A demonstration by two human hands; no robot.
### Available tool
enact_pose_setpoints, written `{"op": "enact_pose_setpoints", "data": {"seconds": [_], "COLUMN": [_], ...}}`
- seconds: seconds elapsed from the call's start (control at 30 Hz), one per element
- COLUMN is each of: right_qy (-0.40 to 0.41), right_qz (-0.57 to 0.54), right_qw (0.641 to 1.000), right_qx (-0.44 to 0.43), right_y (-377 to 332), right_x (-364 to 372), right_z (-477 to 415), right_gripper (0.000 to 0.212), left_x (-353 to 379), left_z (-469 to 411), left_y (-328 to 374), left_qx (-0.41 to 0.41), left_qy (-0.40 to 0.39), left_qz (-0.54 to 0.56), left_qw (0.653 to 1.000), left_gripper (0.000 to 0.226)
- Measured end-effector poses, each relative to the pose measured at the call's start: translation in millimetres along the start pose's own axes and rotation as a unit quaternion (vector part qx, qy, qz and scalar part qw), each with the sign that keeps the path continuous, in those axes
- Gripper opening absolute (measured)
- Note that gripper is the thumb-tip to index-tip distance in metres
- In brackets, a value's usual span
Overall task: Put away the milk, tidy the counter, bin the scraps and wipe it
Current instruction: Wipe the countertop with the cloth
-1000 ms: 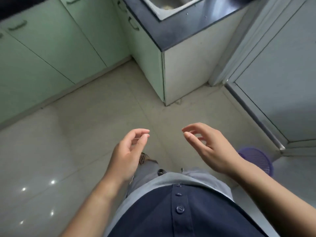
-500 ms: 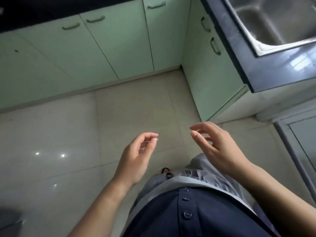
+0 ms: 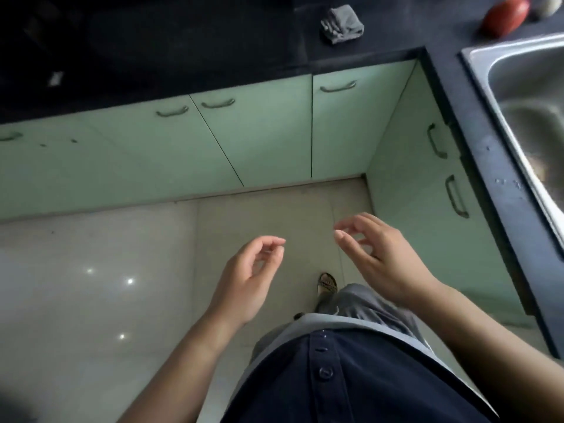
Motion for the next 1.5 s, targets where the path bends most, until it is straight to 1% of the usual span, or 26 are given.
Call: {"op": "enact_pose_setpoints", "data": {"seconds": [0.07,0.13,0.2,0.3,0.4,0.53,0.67,0.77,0.9,0.97,1.07,1.17,1.23,1.33,1.4,1.5], "right_qy": [0.009,0.007,0.002,-0.005,-0.006,0.033,0.071,0.074,0.090,0.097,0.084,0.052,0.033,0.040,0.048,0.033], "right_qz": [-0.004,-0.006,-0.003,0.005,0.025,0.044,0.042,0.052,0.061,0.072,0.109,0.155,0.179,0.159,0.150,0.161], "right_qw": [1.000,1.000,1.000,1.000,1.000,0.998,0.997,0.996,0.992,0.990,0.985,0.980,0.974,0.969,0.965,0.965], "right_qx": [-0.020,-0.026,-0.031,-0.024,-0.013,-0.004,0.013,0.022,0.057,0.078,0.100,0.109,0.133,0.185,0.210,0.204], "right_y": [-3.4,-4.5,-2.6,3.8,10.8,9.0,0.2,3.0,24.0,39.9,65.6,91.5,106.1,120.8,128.1,134.5], "right_x": [-17.4,-27.5,-32.1,-34.4,-37.4,-54.4,-77.0,-88.0,-108.8,-120.1,-129.7,-128.5,-124.7,-120.9,-117.9,-108.3], "right_z": [-50.5,-94.4,-131.0,-180.7,-237.9,-325.5,-398.4,-444.8,-500.3,-525.9,-559.7,-589.8,-605.5,-623.2,-628.6,-624.6], "right_gripper": [0.043,0.042,0.043,0.043,0.047,0.051,0.038,0.034,0.028,0.029,0.033,0.039,0.044,0.054,0.057,0.056], "left_x": [-6.2,-11.4,-16.4,-23.2,-25.9,-32.3,-40.3,-38.8,-27.0,-19.9,-11.4,-5.5,-0.7,3.7,4.7,5.6], "left_z": [-45.1,-87.2,-123.8,-177.2,-240.8,-343.4,-438.2,-501.9,-567.3,-591.2,-613.1,-624.5,-628.6,-628.9,-626.8,-624.5], "left_y": [23.4,39.3,49.9,55.8,58.5,78.6,104.5,114.9,120.3,117.4,108.3,101.6,94.1,81.9,76.0,74.6], "left_qx": [0.029,0.038,0.044,0.038,0.021,0.033,0.022,0.027,0.093,0.107,0.090,0.090,0.077,0.041,0.035,0.032], "left_qy": [0.005,0.005,0.005,0.005,-0.013,-0.057,-0.084,-0.107,-0.124,-0.123,-0.111,-0.087,-0.101,-0.126,-0.133,-0.125], "left_qz": [-0.027,-0.045,-0.065,-0.070,-0.053,-0.068,-0.060,-0.101,-0.204,-0.277,-0.374,-0.438,-0.468,-0.466,-0.468,-0.462], "left_qw": [0.999,0.998,0.997,0.997,0.998,0.996,0.994,0.989,0.967,0.947,0.916,0.890,0.874,0.875,0.873,0.877], "left_gripper": [0.017,0.016,0.019,0.015,0.010,0.010,0.012,0.009,0.026,0.035,0.044,0.053,0.059,0.064,0.065,0.065]}}
Point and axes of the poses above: each hand's wrist, its own z-axis away from the middle knuckle, its own x-axis out of the palm, y = z × x, the point moved 3 cm from there along -z, towards the middle knuckle, and after that the axes turned 9 degrees about z, right-handed, at the moved point
